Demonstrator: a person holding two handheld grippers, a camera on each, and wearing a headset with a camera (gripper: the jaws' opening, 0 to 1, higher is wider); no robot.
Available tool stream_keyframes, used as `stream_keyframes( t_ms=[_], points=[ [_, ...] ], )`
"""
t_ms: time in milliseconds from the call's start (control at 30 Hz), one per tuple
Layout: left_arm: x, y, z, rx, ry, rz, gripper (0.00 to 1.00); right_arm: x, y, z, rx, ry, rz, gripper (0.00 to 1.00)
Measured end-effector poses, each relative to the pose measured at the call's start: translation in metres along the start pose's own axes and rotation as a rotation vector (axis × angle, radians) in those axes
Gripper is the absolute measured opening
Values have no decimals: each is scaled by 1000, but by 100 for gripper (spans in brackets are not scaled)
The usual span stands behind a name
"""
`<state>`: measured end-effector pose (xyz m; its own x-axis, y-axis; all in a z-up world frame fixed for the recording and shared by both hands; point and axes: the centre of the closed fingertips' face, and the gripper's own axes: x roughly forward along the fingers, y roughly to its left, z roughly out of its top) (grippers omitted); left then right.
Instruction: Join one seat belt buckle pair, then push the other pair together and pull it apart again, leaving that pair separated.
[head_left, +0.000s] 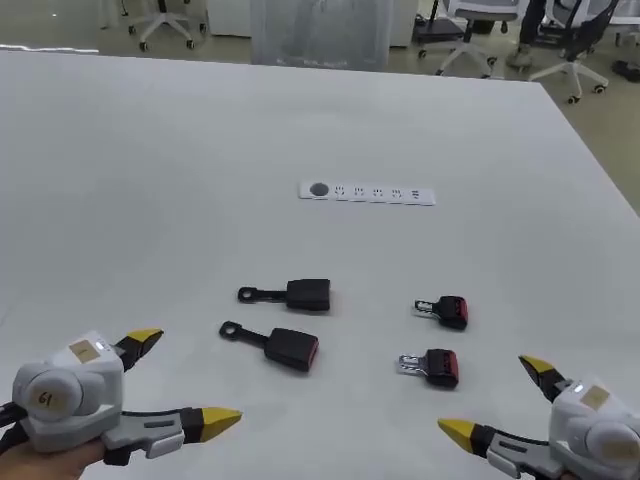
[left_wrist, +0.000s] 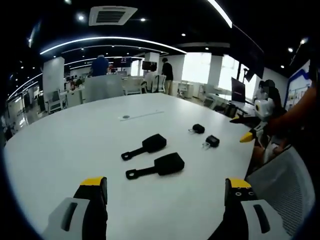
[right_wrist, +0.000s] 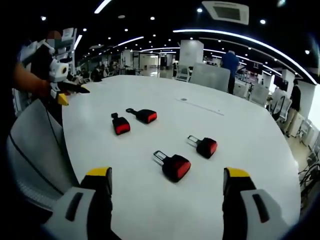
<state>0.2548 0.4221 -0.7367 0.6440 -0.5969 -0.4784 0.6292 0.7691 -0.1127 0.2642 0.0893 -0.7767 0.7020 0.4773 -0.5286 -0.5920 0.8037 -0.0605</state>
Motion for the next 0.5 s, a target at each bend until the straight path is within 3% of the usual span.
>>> stream_keyframes(
  t_ms=[500],
  points=[
    [5,-1,0,5,8,-13,99,4,3,-1,14,5,13,93]
  ],
)
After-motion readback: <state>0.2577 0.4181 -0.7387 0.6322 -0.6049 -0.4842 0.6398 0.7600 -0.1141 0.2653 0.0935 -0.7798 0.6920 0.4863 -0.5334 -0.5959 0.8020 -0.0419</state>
